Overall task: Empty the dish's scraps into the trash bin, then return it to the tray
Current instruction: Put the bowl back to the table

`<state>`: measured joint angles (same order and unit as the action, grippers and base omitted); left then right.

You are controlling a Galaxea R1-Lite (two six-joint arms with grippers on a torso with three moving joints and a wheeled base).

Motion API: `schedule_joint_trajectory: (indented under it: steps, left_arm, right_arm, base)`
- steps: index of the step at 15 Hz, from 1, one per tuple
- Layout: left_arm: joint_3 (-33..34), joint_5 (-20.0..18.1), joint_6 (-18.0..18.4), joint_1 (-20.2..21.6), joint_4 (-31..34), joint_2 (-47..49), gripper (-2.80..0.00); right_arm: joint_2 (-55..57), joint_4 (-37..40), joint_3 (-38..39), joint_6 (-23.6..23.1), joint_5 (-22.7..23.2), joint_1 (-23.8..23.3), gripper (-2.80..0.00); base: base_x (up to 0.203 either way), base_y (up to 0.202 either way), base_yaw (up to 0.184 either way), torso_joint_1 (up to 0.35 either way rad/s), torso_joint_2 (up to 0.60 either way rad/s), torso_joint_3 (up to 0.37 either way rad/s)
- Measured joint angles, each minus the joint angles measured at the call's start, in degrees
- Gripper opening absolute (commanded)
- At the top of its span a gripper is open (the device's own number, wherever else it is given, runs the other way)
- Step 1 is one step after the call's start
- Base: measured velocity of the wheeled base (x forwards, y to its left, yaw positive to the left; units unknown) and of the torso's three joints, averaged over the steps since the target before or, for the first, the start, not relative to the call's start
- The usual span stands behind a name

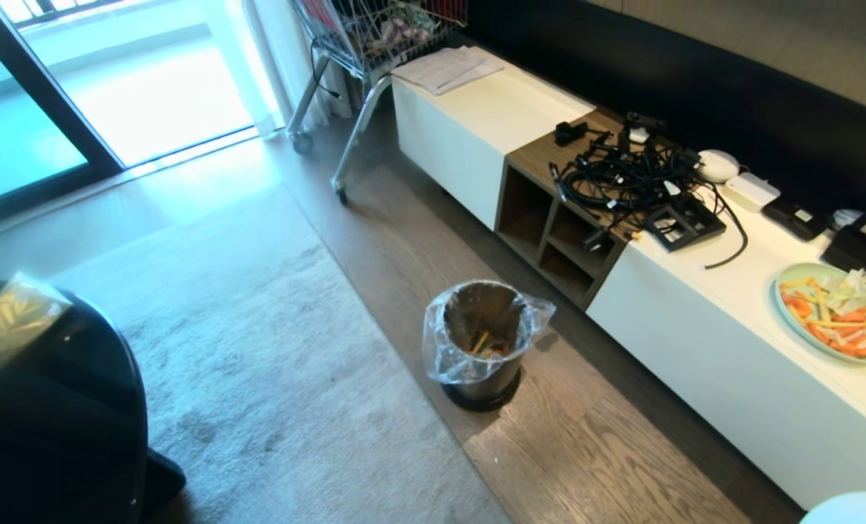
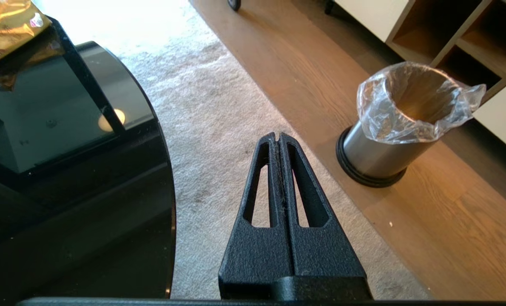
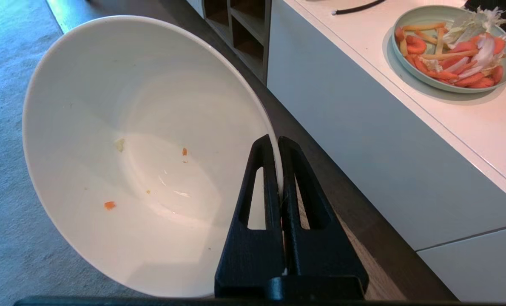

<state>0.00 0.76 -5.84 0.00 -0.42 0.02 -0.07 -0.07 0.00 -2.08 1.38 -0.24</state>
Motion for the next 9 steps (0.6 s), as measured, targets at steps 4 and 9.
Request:
schedule_joint_trajectory:
  steps: [4,9]
  left_arm:
    - [0.0,0.01,-0.02,0.0,-0.01,0.0,-2.8]
    - [0.0,0.01,-0.02,0.0,-0.01,0.0,-2.8]
  right_arm:
    - [0.0,0.02,0.0,0.0,0.0,0.0,-2.8]
    - [0.0,0.0,0.0,0.0,0.0,0.0,-2.8]
  base:
    - [0.0,0.0,0.0,0.002,0.0,0.205]
    - [0.0,0.0,0.0,0.003,0.0,0.191]
